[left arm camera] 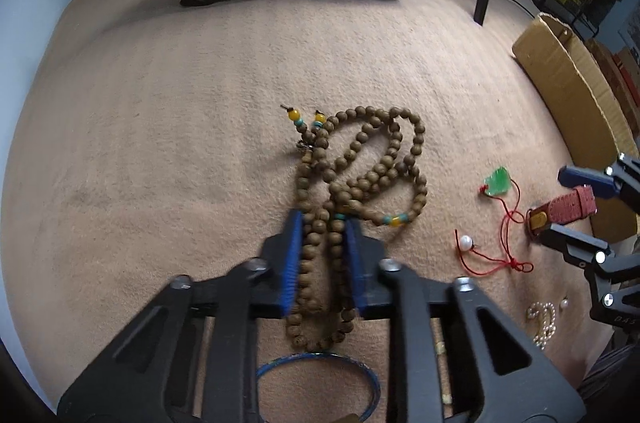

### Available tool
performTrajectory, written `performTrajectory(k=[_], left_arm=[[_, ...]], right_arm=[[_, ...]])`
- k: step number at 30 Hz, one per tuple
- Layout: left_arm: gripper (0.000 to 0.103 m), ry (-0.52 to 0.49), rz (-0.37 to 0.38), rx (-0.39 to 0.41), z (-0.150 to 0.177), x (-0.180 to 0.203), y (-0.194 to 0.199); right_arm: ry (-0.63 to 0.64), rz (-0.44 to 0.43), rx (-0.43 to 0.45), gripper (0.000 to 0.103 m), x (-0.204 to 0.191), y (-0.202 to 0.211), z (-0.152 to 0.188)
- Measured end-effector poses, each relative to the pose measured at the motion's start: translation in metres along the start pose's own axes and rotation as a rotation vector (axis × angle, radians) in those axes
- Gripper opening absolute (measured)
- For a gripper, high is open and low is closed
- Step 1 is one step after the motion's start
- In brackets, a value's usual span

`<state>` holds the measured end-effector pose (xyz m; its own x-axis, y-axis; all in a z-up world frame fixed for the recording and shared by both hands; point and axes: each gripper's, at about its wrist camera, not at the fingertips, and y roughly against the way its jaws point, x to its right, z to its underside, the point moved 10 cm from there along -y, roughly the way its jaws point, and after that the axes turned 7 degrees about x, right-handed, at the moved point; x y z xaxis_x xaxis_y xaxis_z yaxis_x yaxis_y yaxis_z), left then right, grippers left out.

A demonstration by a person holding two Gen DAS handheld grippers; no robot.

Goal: Organize jewelry
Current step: 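Grasp the red-strap watch with the right tool while the left tool grasps the wooden mala, then carry the watch and mala over the cardboard box and open both tools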

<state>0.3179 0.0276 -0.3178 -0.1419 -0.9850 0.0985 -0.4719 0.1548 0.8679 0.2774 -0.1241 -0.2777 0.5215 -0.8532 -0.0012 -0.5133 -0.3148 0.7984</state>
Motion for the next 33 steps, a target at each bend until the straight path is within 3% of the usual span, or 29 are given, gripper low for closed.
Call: performTrajectory(k=[2,3,4,15,26,28,33], left_arm=[[0.011,0.01,0.004,0.004,-0.002,-0.003,0.0],[0.011,0.016,0.006,0.007,-0.003,-0.003,0.0],[0.011,0.022,0.009,0.01,-0.006,-0.004,0.0],[0.011,0.077,0.033,0.073,-0.01,-0.006,0.039],[0.01,0.111,0.069,0.213,-0.041,0.008,0.104],[0.004,0.113,0.073,0.237,-0.044,0.01,0.116],[0.004,0.102,0.083,0.295,-0.055,0.021,0.15]], right_arm=[[-0.015,-0.022,0.003,0.043,-0.001,0.001,0.001],[-0.025,-0.039,0.006,0.025,-0.002,0.002,0.001],[-0.037,-0.056,0.002,0.019,-0.003,0.002,0.001],[-0.106,-0.08,0.049,0.019,0.002,0.022,-0.013],[-0.128,-0.059,0.143,0.019,0.01,0.078,-0.031],[-0.129,-0.05,0.161,0.019,0.012,0.088,-0.033],[-0.147,-0.031,0.201,0.019,0.022,0.116,-0.033]])
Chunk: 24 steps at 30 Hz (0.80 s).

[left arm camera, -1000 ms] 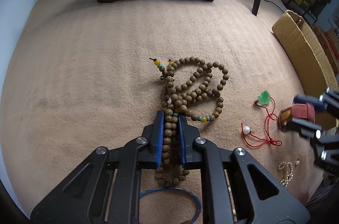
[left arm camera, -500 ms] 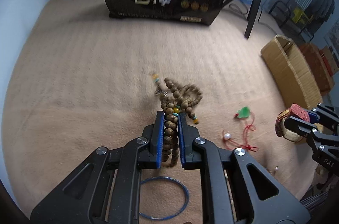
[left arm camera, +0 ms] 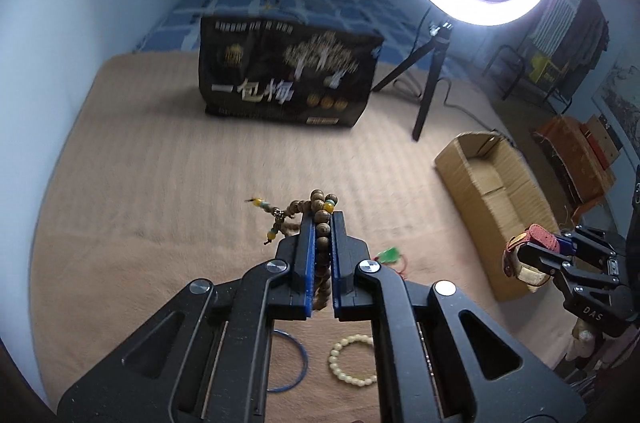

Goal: Organize jewelry
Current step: 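Carry the watch and mala over the cardboard box and open both tools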

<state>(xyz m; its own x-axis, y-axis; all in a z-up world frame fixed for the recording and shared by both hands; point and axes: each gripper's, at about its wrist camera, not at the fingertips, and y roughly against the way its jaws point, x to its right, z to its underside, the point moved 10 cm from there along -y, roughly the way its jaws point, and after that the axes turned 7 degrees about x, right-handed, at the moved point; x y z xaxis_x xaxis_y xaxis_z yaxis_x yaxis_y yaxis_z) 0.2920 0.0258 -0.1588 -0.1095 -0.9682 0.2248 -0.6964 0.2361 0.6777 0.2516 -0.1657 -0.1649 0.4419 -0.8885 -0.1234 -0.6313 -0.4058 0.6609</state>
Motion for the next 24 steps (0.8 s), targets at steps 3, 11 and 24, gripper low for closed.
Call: performTrajectory(k=[3,11,24], left_arm=[[0.004,0.019,0.019,0.035,-0.011,0.009,0.014],[0.004,0.022,0.102,0.107,-0.032,0.055,0.039],[0.004,-0.103,0.226,0.091,-0.035,0.18,0.008]], right_arm=[[-0.003,0.018,0.026,0.019,0.006,0.016,-0.002],[-0.061,0.078,0.099,0.019,0.039,0.062,-0.008],[-0.192,0.204,0.062,0.019,0.122,0.078,0.011]])
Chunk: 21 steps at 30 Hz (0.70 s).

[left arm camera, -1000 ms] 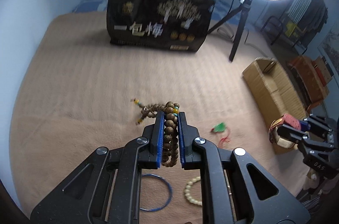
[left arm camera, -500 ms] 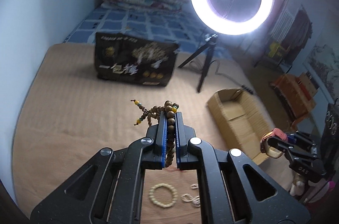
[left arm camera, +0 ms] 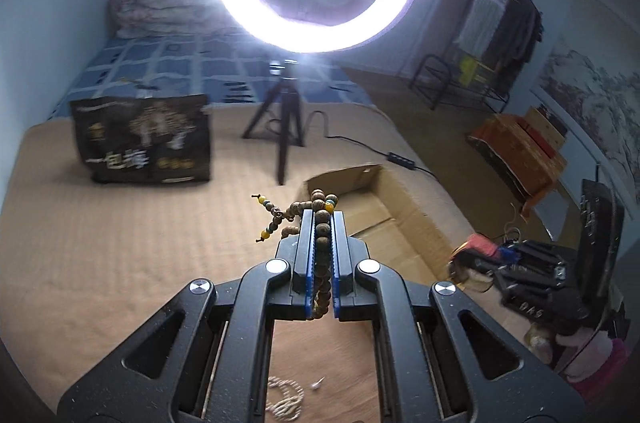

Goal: Organize jewelry
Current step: 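Carry the watch and mala over the cardboard box and open both tools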

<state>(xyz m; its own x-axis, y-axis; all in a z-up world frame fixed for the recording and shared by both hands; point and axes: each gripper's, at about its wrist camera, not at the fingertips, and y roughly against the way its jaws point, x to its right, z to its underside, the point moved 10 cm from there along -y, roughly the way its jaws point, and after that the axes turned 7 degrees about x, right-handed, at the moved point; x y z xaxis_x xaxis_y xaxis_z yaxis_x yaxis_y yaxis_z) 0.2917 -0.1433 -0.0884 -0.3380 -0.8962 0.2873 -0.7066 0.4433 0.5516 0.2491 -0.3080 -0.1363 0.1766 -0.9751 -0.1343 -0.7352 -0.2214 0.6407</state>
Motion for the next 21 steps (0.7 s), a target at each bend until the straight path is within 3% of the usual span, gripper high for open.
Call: performTrajectory(k=[6,21], left_arm=[[0.004,-0.014,0.029,-0.034,-0.001,0.032,-0.039],[0.004,-0.012,0.024,-0.128,0.013,0.057,-0.114]], right_arm=[[-0.049,0.009,-0.038,0.019,0.023,-0.009,0.01],[-0.099,0.019,-0.094,0.019,0.041,-0.025,0.023]])
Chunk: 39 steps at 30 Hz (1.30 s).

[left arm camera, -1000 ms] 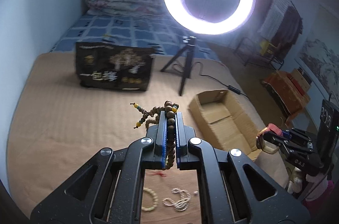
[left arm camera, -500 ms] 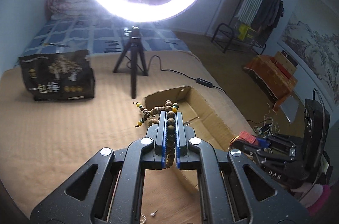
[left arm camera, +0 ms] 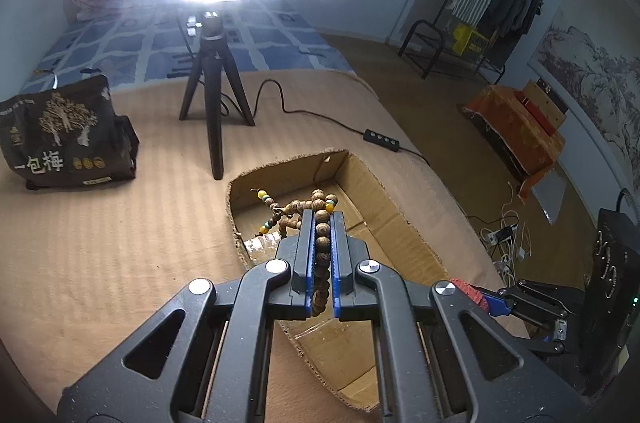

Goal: Organize jewelry
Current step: 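Carry the watch and mala over the cardboard box and open both tools, then move both tools back to the jewelry and grasp the cream bracelet with the left tool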

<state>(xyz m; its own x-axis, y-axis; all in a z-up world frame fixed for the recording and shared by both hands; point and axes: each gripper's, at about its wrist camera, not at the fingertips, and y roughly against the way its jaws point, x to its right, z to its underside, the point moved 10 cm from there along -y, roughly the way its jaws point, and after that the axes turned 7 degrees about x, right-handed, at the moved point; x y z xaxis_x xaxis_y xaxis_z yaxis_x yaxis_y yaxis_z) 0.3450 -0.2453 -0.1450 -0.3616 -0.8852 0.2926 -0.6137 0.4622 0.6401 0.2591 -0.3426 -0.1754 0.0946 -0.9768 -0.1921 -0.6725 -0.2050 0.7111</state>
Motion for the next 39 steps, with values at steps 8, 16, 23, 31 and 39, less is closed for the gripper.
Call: performTrajectory(k=[8,16,23,31,39], left_arm=[[0.023,-0.012,-0.011,-0.024,0.003,0.004,-0.008],[0.029,-0.033,-0.03,-0.015,0.003,0.001,-0.001],[0.029,-0.032,-0.055,0.0,0.003,-0.009,0.01],[0.042,-0.041,-0.085,0.052,0.0,-0.037,0.051],[0.042,-0.036,-0.17,0.069,0.012,-0.098,0.099]], right_arm=[[0.009,0.008,-0.012,0.034,0.0,-0.004,0.003],[0.018,0.03,0.022,0.064,0.001,0.0,-0.003],[0.028,0.031,0.027,0.064,-0.001,0.001,-0.004],[0.051,0.004,0.067,0.064,-0.015,0.01,-0.009],[0.081,-0.064,0.086,0.064,-0.045,0.015,-0.009]])
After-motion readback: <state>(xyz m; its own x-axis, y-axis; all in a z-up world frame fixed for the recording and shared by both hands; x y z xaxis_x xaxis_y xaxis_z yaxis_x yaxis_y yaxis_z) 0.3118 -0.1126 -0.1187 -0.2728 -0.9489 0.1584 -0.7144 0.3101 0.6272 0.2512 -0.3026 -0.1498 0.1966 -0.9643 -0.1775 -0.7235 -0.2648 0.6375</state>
